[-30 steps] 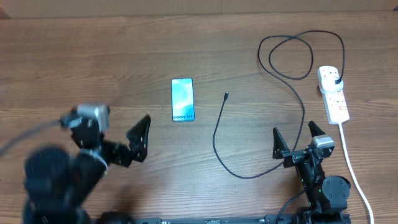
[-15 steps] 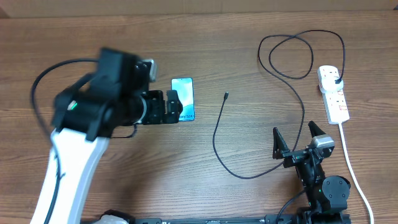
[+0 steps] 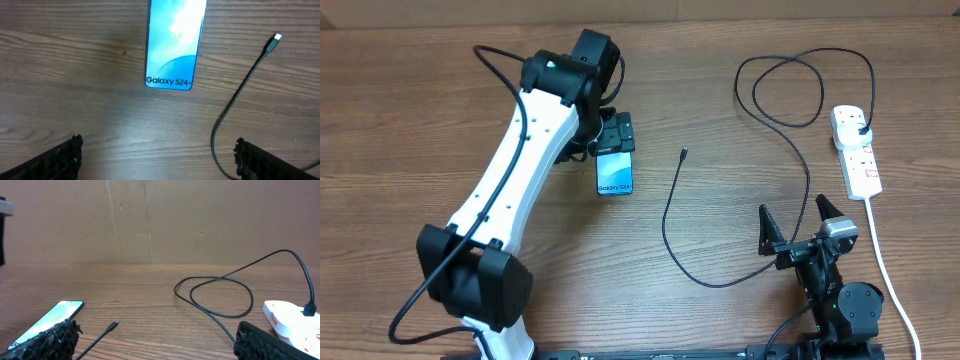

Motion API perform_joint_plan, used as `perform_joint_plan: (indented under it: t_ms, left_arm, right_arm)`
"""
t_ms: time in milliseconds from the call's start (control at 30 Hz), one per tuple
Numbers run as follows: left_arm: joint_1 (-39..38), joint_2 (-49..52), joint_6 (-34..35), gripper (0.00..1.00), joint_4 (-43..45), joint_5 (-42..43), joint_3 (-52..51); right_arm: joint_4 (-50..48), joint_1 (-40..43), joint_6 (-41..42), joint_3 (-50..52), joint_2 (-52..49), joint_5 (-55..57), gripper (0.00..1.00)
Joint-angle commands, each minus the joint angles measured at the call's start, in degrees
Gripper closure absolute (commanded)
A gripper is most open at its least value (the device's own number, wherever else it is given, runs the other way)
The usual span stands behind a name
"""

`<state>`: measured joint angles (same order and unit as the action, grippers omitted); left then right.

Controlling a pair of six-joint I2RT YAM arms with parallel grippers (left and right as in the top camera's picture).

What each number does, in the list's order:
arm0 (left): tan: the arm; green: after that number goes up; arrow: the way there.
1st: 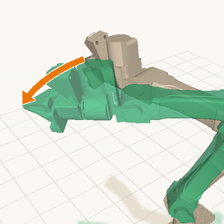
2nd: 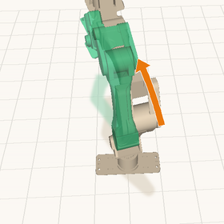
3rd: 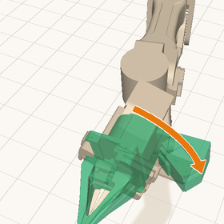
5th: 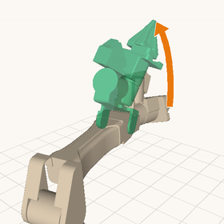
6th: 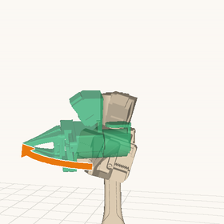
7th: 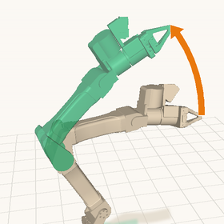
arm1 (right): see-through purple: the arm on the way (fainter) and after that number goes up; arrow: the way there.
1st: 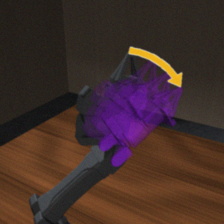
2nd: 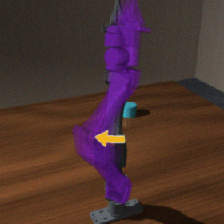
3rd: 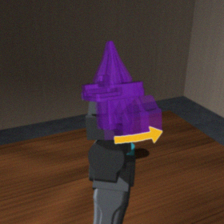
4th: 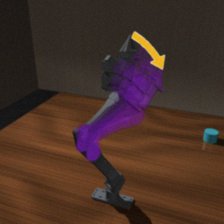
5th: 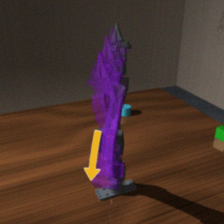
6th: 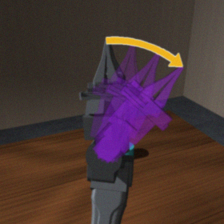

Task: Plug charger to phone and switch on socket
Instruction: 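Move the left gripper over the smartphone and lower toward it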

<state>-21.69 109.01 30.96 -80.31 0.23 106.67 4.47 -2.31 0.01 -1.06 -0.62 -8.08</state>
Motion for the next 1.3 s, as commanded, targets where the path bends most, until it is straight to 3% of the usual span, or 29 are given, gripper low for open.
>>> perform_joint_plan:
  t_ms: [0,367,567,767,1267]
  left_arm:
    - [-0.5,2.4,-1.4,0.00,0.7,0.3,1.3]
    - [-0.5,13.0,-1.4,0.00,10.1,0.8,1.3]
    - [-0.2,19.2,-2.7,0.00,10.5,0.7,1.3]
    - [0.2,20.1,-5.7,0.00,12.5,1.4,1.3]
    - [0.8,21.0,-3.5,0.00,16.6,0.8,1.3]
  right_arm:
    - [-0.3,-0.3,-0.1,0.6,0.5,0.5,0.00]
    - [-0.3,-0.3,-0.1,0.6,0.5,0.5,0.00]
    - [-0.3,-0.3,-0.1,0.6,0.5,0.5,0.00]
    - [-0.3,-0.3,-0.1,0.6,0.5,0.5,0.00]
    - [-0.3,-0.3,-0.1,0.6,0.5,0.5,0.00]
